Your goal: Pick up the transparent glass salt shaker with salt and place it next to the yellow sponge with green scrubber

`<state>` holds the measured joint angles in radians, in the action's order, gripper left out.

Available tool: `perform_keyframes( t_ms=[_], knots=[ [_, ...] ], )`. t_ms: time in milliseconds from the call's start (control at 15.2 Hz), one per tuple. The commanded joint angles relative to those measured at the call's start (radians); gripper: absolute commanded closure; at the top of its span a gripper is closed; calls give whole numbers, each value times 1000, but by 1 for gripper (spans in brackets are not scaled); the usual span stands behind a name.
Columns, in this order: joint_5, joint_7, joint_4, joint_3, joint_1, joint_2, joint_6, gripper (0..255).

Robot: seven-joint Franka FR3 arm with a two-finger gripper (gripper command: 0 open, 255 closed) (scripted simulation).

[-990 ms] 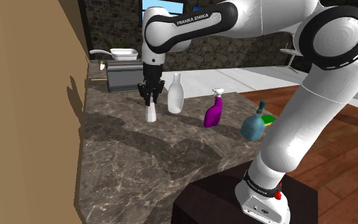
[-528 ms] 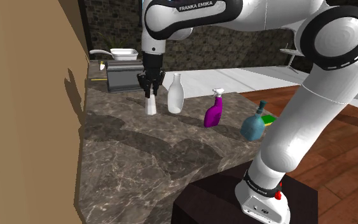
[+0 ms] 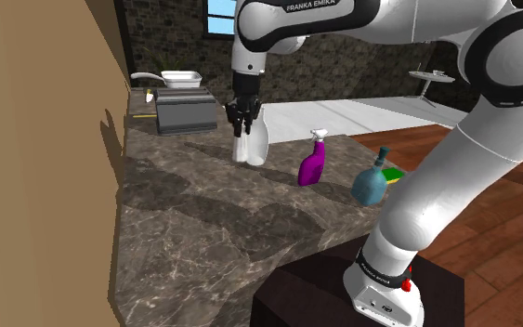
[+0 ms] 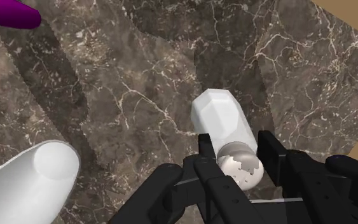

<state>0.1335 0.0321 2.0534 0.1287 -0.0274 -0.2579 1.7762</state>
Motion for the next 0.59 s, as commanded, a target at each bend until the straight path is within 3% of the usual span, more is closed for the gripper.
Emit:
perform_keyframes(
  t_ms=[0, 528],
  knots=[
    [-2, -44, 54, -28, -16, -54, -5, 255],
    [-52, -217, 186, -154, -84, -205, -42, 255]
  ],
)
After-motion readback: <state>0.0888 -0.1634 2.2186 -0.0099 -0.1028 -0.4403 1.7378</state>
